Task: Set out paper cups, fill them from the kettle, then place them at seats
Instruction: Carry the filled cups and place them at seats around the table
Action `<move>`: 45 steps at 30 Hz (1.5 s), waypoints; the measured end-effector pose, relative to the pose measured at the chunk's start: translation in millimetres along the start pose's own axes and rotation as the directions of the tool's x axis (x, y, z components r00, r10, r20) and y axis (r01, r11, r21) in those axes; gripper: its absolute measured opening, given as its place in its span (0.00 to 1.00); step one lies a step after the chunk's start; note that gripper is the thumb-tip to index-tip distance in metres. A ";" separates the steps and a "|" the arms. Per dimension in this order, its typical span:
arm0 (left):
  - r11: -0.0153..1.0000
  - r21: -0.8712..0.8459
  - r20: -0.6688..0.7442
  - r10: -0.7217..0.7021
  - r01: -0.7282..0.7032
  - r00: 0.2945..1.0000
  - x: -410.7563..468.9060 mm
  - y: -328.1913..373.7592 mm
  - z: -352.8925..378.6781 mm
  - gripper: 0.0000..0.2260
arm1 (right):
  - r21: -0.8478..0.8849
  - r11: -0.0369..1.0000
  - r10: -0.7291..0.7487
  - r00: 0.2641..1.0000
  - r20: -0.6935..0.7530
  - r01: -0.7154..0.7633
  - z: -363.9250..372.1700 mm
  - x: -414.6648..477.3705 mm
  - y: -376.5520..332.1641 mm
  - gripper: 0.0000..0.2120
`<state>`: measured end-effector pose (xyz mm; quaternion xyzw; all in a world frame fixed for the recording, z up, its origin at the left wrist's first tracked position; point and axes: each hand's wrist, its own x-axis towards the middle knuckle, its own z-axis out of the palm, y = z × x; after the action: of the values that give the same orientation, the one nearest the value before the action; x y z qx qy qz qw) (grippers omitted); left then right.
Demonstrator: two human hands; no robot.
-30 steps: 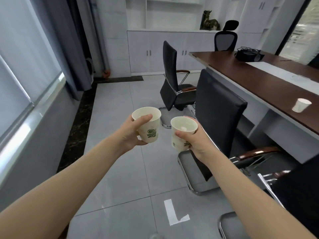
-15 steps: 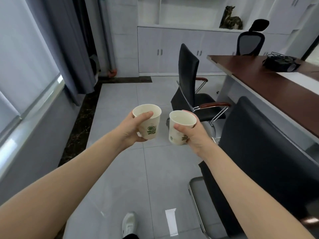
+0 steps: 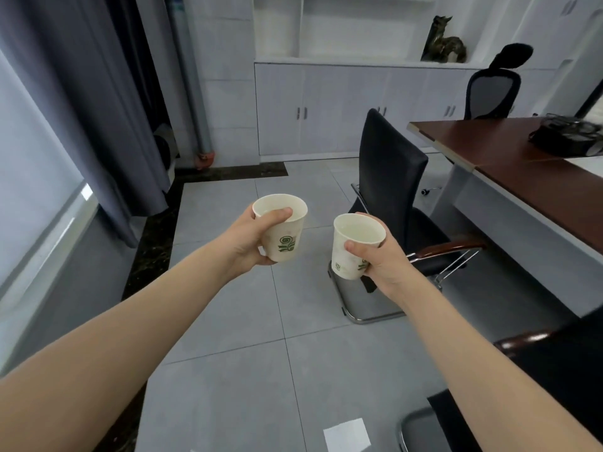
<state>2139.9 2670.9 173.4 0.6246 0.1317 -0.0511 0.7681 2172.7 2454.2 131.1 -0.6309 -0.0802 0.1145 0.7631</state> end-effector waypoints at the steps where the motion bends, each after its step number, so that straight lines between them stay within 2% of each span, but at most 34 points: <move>1: 1.000 -0.005 -0.004 -0.004 0.004 1.000 17.9 7.0 -5.1 0.12 | -0.002 1.000 0.006 1.000 -0.008 -0.006 3.1 19.2 -0.7 0.33; 5: 1.000 -0.025 0.000 -0.010 0.010 1.000 87.7 22.6 -21.2 0.12 | -0.023 1.000 0.012 1.000 -0.004 -0.012 7.9 89.5 1.8 0.33; 9: 0.999 -0.053 0.000 -0.004 0.004 1.000 183.8 42.4 -35.1 0.09 | -0.018 1.000 0.009 1.000 -0.025 -0.009 10.3 194.0 7.3 0.27; 17: 0.998 -0.061 -0.014 -0.004 0.003 1.000 358.6 102.3 -47.8 0.09 | -0.031 0.999 0.023 0.999 -0.031 -0.024 5.1 383.4 -3.3 0.24; 24: 0.998 -0.054 0.019 0.031 -0.030 0.999 498.8 150.9 -63.5 0.09 | -0.050 0.999 0.002 0.999 -0.035 -0.003 0.9 521.3 -17.6 0.32; 29: 0.998 -0.059 0.067 0.021 -0.017 0.998 611.2 177.1 -73.2 0.11 | -0.035 0.999 -0.003 0.992 -0.126 -0.001 -4.7 621.4 -8.9 0.41; 33: 1.000 -0.017 0.184 -0.012 0.016 0.983 703.0 204.9 -75.0 0.16 | -0.030 1.000 -0.014 0.977 -0.211 0.008 -9.7 699.0 -5.1 0.34; 37: 0.999 0.029 0.250 -0.032 0.026 0.968 794.0 229.5 -63.5 0.10 | -0.019 0.999 -0.053 0.959 -0.280 0.049 -18.5 771.1 -10.6 0.28; 41: 0.996 0.074 0.330 -0.076 0.055 0.941 876.6 253.9 -43.2 0.18 | -0.015 0.998 -0.056 0.935 -0.350 0.054 -38.1 841.5 -17.2 0.39; 45: 0.994 0.050 0.330 -0.108 0.097 0.938 948.4 262.4 -20.3 0.08 | -0.058 0.997 -0.068 0.918 -0.391 0.049 -61.2 905.9 -18.3 0.43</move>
<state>3111.4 2828.5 165.5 0.6118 0.0316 -0.1977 0.7652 3060.9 2643.1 117.3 -0.6564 0.0529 -0.0388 0.7516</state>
